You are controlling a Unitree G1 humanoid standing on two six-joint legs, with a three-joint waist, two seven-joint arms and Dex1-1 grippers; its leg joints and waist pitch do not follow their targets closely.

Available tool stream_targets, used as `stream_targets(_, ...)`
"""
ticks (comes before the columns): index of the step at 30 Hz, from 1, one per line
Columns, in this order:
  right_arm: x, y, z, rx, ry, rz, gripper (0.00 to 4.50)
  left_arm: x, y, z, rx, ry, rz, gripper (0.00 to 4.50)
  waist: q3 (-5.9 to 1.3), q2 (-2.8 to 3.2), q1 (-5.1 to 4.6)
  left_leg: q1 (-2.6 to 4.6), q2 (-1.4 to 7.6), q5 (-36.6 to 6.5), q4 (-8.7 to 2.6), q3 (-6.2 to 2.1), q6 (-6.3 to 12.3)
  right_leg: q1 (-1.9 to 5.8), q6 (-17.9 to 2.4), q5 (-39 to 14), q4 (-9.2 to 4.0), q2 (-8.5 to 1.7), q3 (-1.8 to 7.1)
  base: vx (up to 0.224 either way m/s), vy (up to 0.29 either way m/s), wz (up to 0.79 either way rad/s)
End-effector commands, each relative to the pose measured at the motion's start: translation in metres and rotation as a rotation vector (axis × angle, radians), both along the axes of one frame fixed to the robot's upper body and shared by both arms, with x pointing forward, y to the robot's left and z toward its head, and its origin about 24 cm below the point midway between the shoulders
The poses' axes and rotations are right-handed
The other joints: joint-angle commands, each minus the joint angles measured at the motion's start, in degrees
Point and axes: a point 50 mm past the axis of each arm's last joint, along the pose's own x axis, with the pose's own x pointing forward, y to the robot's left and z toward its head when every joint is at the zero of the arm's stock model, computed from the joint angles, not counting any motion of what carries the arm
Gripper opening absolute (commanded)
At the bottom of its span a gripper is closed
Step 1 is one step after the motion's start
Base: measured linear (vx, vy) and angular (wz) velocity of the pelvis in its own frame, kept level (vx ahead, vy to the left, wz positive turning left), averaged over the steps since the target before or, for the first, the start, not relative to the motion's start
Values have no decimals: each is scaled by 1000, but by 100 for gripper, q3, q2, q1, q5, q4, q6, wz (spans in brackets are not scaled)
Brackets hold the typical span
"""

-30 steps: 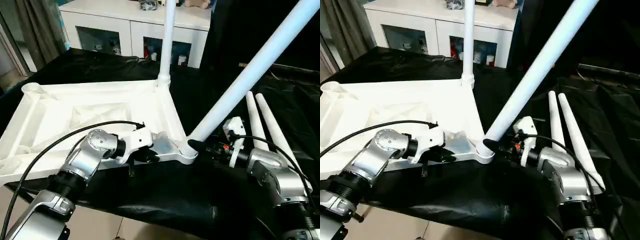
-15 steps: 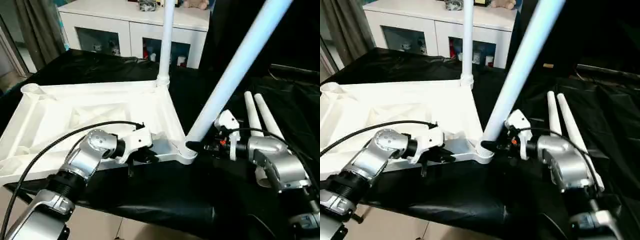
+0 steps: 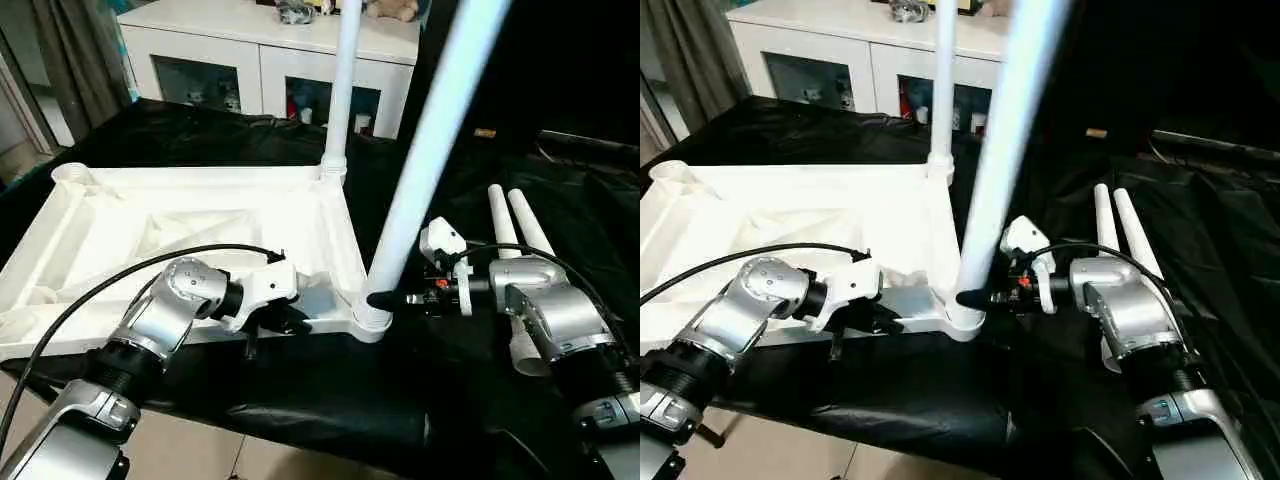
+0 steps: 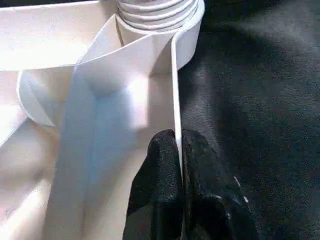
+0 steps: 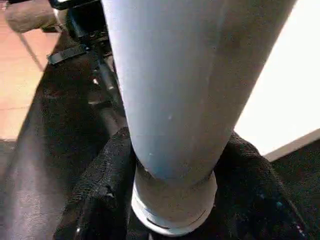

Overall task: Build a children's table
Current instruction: Insert table leg to table base, then rotate leg to tighten

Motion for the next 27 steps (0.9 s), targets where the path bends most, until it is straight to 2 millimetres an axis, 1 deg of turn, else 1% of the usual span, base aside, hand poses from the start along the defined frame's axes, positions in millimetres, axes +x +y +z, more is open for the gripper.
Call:
stream_targets(1, -20, -2, -40, -130, 176, 56, 192, -2, -16, 15, -40, -53, -104, 0, -339, 55, -27, 35, 191, -1518, -395, -21, 86, 285, -1092, -1545, -410, -331, 302, 0, 0, 0)
stream_targets(2, -22, -2, -42, -140, 179, 74, 192, -2, -16, 15, -35, -51, -113, 0, -340, 51, -26, 36, 186, -1523, -394, -18, 90, 287, -1090, -1549, -411, -328, 301, 0, 0, 0)
stream_targets(4, -24, -2, -43, -148, 183, 99, 192, -3, -18, 15, -29, -56, -124, 0, -332, 59, -21, 38, 192, -1602, -402, -24, 76, 283, -1064, -1680, -425, -339, 301, 0, 0, 0)
stream_targets(7, -26, -2, -44, -138, 174, 100, 192, -1, -18, 16, -28, -67, -108, 0, -331, 56, -23, 49, 192, -1675, -408, -29, 56, 278, -1039, -1772, -438, -338, 302, 0, 0, 0)
stream_targets(8, -27, -2, -45, -130, 169, 95, 192, 0, -18, 16, -24, -71, -101, 0, -333, 71, -22, 47, 189, -1683, -408, -32, 47, 278, -1028, -1767, -437, -338, 302, 0, 0, 0)
stream_targets(10, -27, -2, -46, -125, 166, 92, 191, 1, -17, 16, -20, -75, -95, 0, -330, 55, -28, 54, 187, -1723, -411, -32, 46, 274, -1019, -1785, -445, -330, 301, 0, 0, 0)
stream_targets(11, -28, -2, -47, -122, 163, 87, 191, 2, -16, 16, -18, -79, -89, 0, -335, 77, -27, 52, 186, -1731, -414, -35, 38, 282, -1020, -1772, -448, -331, 301, 0, 0, 0)
stream_targets(12, -29, -2, -47, -120, 162, 84, 191, 2, -15, 16, -16, -82, -86, 0, -334, 70, -28, 49, 186, -1737, -415, -37, 40, 283, -1021, -1761, -443, -329, 299, 0, 0, 0)
stream_targets(13, -29, -2, -48, -117, 162, 84, 191, 3, -15, 16, -14, -84, -82, 0, -334, 93, -22, 56, 186, -1749, -415, -39, 36, 279, -1022, -1762, -446, -330, 300, 0, 0, 0)
stream_targets(15, -31, -2, -48, -113, 165, 82, 191, 3, -14, 16, -14, -85, -77, 0, -330, 83, -27, 58, 182, -1799, -416, -35, 43, 277, -1012, -1818, -457, -327, 299, 0, 0, 0)
stream_targets(17, -34, -3, -52, -126, 161, 82, 191, 4, -14, 17, -13, -86, -74, 0, -332, 98, -30, 53, 181, -1834, -421, -41, 41, 281, -969, -1899, -469, -329, 295, 0, 0, 0)
stream_targets(21, -39, -4, -58, -142, 153, 79, 191, 5, -14, 16, -12, -95, -66, 0, -324, 99, -38, 58, 184, -1927, -432, -52, 23, 271, -941, -2018, -480, -327, 292, 0, 0, 0)
stream_targets(23, -42, -5, -62, -157, 152, 79, 191, 5, -13, 16, -10, -97, -64, 0, -308, 107, -44, 85, 184, -2095, -438, -52, 11, 250, -913, -2208, -513, -331, 289, 0, 0, 0)
stream_targets(27, -43, -7, -64, -164, 149, 70, 191, 5, -13, 16, -8, -98, -65, 0, -283, 110, -68, 134, 178, -2386, -463, -76, -16, 249, -790, -2631, -571, -341, 277, 0, 0, 0)
